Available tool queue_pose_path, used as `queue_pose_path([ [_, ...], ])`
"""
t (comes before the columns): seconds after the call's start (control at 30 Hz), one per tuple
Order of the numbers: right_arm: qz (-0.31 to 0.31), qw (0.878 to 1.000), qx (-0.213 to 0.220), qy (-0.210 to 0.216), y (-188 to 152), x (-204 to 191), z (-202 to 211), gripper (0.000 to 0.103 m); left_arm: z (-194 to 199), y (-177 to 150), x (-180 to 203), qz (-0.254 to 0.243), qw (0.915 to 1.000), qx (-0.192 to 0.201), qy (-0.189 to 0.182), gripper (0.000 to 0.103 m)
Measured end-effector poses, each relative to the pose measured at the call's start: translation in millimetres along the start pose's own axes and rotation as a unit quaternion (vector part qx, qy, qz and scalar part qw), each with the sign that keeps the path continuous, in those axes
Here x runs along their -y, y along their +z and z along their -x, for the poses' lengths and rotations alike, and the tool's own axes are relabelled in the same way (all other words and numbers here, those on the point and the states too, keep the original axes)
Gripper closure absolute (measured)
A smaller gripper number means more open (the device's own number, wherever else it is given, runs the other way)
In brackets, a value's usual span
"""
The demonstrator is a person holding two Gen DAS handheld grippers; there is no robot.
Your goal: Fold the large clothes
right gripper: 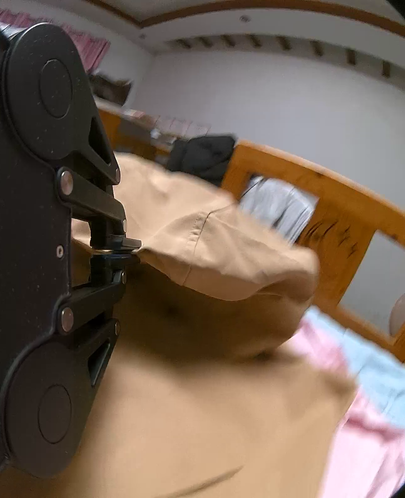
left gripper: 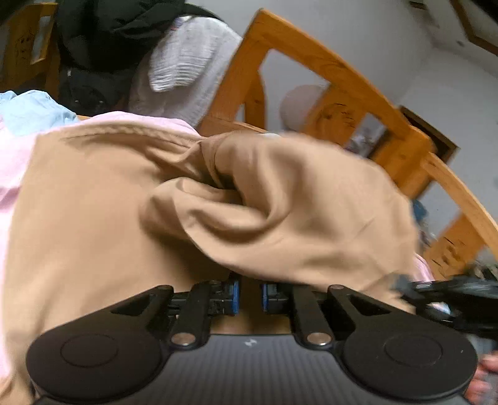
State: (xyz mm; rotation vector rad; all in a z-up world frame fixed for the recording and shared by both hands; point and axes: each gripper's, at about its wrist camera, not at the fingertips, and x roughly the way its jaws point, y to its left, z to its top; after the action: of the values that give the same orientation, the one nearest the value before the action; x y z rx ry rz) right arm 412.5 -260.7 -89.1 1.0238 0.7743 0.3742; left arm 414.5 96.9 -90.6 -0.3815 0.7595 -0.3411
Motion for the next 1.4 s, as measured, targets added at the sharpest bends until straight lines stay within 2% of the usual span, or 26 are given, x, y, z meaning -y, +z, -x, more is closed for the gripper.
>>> queue_pose_path([
  [0.13, 0.049, 0.997, -0.033, -0.052, -27.7, 16.5, 6.3, 0.099, 34.3, -9.3, -4.4, 0.022, 0.9996, 0.003, -0.016, 0.069],
  [0.2, 0.079, 0.994, -0.049, -0.063, -31.4, 14.0, 13.6, 0.092, 41.7, -9.2, -8.7, 0.046, 0.9988, 0.012, -0.010, 0.059],
  [0.23, 0.094, 0.992, -0.050, -0.066, -28.8, 10.6, 19.8, 0.089, 43.5, -6.9, -12.2, 0.065, 0.9977, 0.017, -0.011, 0.059],
  [0.3, 0.116, 0.990, -0.043, -0.065, -20.4, 4.6, 39.1, 0.055, 47.5, -2.2, -21.0, 0.099, 0.9945, 0.027, -0.021, 0.055],
  [0.33, 0.122, 0.990, -0.032, -0.060, -12.2, 2.7, 49.2, 0.046, 49.1, 0.8, -25.3, 0.114, 0.9925, 0.035, -0.027, 0.052],
  [0.37, 0.125, 0.990, -0.020, -0.059, 0.1, 0.9, 54.5, 0.031, 49.6, 4.0, -29.4, 0.127, 0.9905, 0.041, -0.032, 0.047],
  [0.43, 0.124, 0.991, 0.004, -0.052, 26.7, -1.0, 62.1, 0.028, 43.5, 8.9, -34.7, 0.147, 0.9880, 0.035, -0.034, 0.045],
  [0.5, 0.106, 0.993, 0.009, -0.050, 54.1, 1.2, 54.6, 0.023, 29.7, 17.9, -35.6, 0.163, 0.9864, 0.014, -0.012, 0.047],
  [0.53, 0.087, 0.995, 0.008, -0.041, 69.4, 6.4, 45.0, 0.022, 23.0, 23.1, -34.2, 0.166, 0.9861, 0.001, 0.006, 0.049],
  [0.6, 0.049, 0.998, 0.013, -0.038, 96.0, 17.2, 23.4, 0.022, 14.1, 30.7, -29.6, 0.170, 0.9851, -0.011, 0.024, 0.068],
  [0.63, 0.029, 0.999, 0.013, -0.041, 106.1, 22.9, 11.0, 0.023, 10.1, 36.2, -26.0, 0.164, 0.9858, -0.016, 0.036, 0.071],
  [0.67, 0.004, 0.999, 0.013, -0.044, 115.4, 28.2, -0.6, 0.028, 6.6, 41.3, -20.7, 0.152, 0.9866, -0.017, 0.057, 0.079],
  [0.7, -0.017, 0.999, 0.009, -0.042, 121.1, 36.3, -11.6, 0.049, 2.8, 46.7, -15.7, 0.140, 0.9871, -0.016, 0.076, 0.085],
  [0.73, -0.034, 0.999, 0.001, -0.041, 123.7, 39.6, -20.7, 0.065, 1.0, 52.8, -11.2, 0.125, 0.9877, -0.012, 0.093, 0.087],
  [0.77, -0.038, 0.998, -0.002, -0.050, 122.2, 39.0, -23.1, 0.092, 1.3, 57.5, -7.9, 0.111, 0.9881, -0.005, 0.107, 0.091],
  [0.8, -0.028, 0.998, 0.002, -0.059, 117.4, 34.8, -22.2, 0.095, 0.3, 62.8, -3.8, 0.095, 0.9882, 0.004, 0.120, 0.092],
  [0.87, 0.028, 0.997, 0.017, -0.070, 102.7, 19.3, -17.4, 0.096, -4.2, 68.3, 0.7, 0.070, 0.9875, 0.015, 0.141, 0.093],
  [0.93, 0.062, 0.993, 0.026, -0.093, 87.5, 17.3, -17.0, 0.097, -14.7, 68.6, 0.6, 0.053, 0.9856, 0.008, 0.160, 0.094],
  [1.07, 0.102, 0.985, 0.017, -0.140, 77.0, 22.7, -27.9, 0.094, -14.1, 63.5, -1.8, 0.052, 0.9851, 0.005, 0.164, 0.091],
  [1.1, 0.116, 0.982, 0.019, -0.145, 76.6, 17.9, -25.3, 0.085, -7.3, 61.2, -0.6, 0.052, 0.9852, 0.011, 0.163, 0.086],
  [1.13, 0.138, 0.979, 0.023, -0.151, 76.0, 11.1, -20.5, 0.083, 0.3, 58.2, 2.0, 0.045, 0.9850, 0.017, 0.165, 0.080],
  [1.2, 0.190, 0.968, 0.033, -0.163, 75.2, -4.6, -8.2, 0.079, 13.6, 51.1, 7.6, 0.028, 0.9852, 0.028, 0.167, 0.051],
  [1.3, 0.277, 0.945, 0.063, -0.163, 72.2, -29.6, 7.7, 0.058, 32.3, 39.3, 21.1, -0.002, 0.9848, 0.056, 0.164, 0.048],
  [1.37, 0.329, 0.928, 0.079, -0.154, 69.3, -46.1, 8.4, 0.058, 35.1, 33.9, 32.5, -0.022, 0.9864, 0.061, 0.151, 0.047],
  [1.4, 0.342, 0.926, 0.074, -0.144, 69.3, -52.4, 2.7, 0.057, 33.1, 34.0, 38.8, -0.033, 0.9865, 0.061, 0.149, 0.045],
])
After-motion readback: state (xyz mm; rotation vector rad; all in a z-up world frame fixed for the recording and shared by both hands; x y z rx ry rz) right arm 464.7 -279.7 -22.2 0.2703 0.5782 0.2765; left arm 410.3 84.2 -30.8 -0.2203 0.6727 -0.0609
